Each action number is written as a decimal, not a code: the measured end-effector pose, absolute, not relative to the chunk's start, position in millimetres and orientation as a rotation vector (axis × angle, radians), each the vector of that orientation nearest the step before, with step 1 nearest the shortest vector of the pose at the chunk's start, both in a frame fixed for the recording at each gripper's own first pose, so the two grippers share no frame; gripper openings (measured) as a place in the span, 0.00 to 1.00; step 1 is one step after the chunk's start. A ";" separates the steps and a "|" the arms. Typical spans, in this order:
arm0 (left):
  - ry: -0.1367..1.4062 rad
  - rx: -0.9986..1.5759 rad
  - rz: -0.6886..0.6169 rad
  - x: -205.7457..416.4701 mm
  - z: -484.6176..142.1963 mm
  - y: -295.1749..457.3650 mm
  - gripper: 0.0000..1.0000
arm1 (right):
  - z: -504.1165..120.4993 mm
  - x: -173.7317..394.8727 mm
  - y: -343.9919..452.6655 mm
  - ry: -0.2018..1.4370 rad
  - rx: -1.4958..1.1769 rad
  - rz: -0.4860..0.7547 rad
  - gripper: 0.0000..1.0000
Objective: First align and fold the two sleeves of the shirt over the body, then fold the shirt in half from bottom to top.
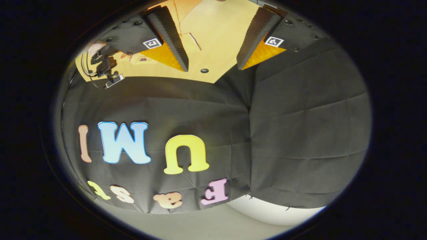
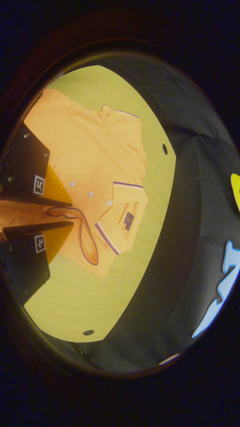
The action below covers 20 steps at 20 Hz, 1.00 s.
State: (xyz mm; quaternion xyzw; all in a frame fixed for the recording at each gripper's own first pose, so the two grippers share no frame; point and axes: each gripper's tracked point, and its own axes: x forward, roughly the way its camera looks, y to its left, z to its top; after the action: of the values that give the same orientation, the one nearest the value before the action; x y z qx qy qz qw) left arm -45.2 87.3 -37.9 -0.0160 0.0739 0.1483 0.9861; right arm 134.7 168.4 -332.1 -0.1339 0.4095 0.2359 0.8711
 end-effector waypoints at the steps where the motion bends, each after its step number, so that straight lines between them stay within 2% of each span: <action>1: 0.153 -0.032 0.291 -44.8 -41.2 85.9 0.96 | -327.3 134.0 165.4 0.849 -0.270 0.485 0.29; 12: 0.217 -0.043 0.138 16.9 -101.9 60.0 0.96 | -254.4 114.5 128.4 0.726 -0.133 0.398 0.27; 20: 0.347 -0.076 0.013 85.1 -191.8 37.6 0.96 | -202.9 64.7 106.2 0.658 -0.025 0.342 0.29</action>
State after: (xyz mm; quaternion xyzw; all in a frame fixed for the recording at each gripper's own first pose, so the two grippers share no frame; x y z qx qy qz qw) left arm 85.1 37.6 -191.8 -0.0376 0.1728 0.0063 0.9842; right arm 64.7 106.2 -202.9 -0.0124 0.3214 0.1670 0.9320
